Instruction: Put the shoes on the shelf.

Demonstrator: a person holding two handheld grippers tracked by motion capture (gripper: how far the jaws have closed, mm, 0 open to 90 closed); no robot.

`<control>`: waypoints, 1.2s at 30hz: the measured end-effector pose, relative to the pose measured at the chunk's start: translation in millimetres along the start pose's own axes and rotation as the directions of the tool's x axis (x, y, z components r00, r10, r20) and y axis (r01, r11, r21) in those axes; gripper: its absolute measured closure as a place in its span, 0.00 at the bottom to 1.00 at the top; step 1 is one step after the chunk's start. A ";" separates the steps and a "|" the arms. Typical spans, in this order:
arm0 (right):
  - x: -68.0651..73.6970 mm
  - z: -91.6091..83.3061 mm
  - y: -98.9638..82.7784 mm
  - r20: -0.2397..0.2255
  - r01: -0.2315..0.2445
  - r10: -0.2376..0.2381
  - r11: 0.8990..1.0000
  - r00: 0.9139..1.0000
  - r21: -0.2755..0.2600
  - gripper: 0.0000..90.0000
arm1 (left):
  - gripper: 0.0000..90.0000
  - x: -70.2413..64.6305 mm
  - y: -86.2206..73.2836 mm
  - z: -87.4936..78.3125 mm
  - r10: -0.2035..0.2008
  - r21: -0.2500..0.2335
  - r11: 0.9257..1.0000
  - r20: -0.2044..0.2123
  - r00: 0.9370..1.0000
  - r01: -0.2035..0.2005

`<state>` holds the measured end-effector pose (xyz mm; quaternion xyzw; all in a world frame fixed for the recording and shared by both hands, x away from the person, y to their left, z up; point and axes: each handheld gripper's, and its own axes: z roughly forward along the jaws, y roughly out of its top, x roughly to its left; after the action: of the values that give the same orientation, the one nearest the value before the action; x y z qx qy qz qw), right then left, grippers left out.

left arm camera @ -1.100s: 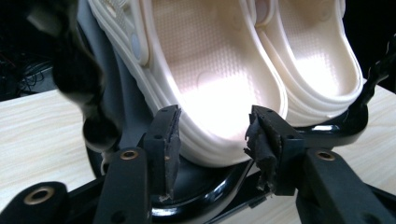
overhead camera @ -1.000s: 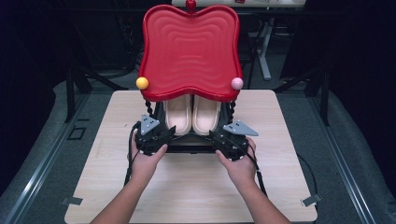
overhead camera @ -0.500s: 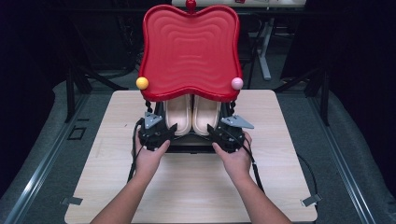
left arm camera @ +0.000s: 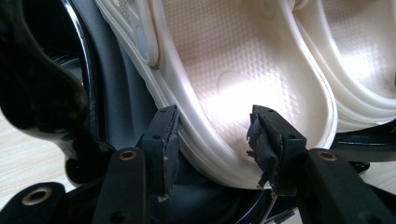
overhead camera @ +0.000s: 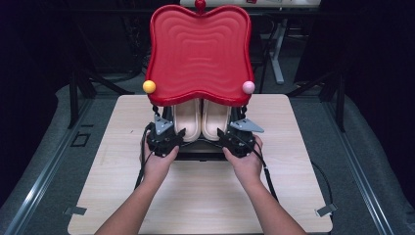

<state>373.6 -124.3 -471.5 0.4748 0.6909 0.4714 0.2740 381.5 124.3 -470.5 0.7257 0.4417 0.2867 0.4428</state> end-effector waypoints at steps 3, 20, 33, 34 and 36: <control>0.6 1.1 -0.1 0.001 0.005 -0.005 1.000 1.000 -0.006 0.64 | 0.59 0.9 0.7 1.4 0.008 -0.008 1.000 -0.001 1.000 -0.008; -0.9 0.6 0.3 -0.014 0.042 -0.042 0.999 0.999 0.000 0.65 | 0.62 3.4 -0.6 -0.4 0.023 -0.011 1.000 0.018 1.000 -0.023; 0.1 -0.4 0.6 -0.006 0.030 -0.030 1.000 1.000 0.006 0.65 | 0.62 5.0 -0.4 -1.8 0.009 -0.006 1.000 0.030 1.000 -0.009; 0.1 -0.3 0.8 -0.006 0.026 -0.026 1.000 1.000 0.005 0.65 | 0.62 4.8 -0.1 -1.8 0.009 -0.004 1.000 0.028 1.000 -0.009; 0.2 -0.1 1.0 -0.004 0.025 -0.025 1.000 1.000 0.007 0.65 | 0.62 4.4 0.5 -1.8 0.012 0.003 1.000 0.023 1.000 -0.012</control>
<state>373.8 -124.1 -470.5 0.4662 0.6988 0.4666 0.2769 382.1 128.8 -469.2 0.7324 0.4327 0.2803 0.4447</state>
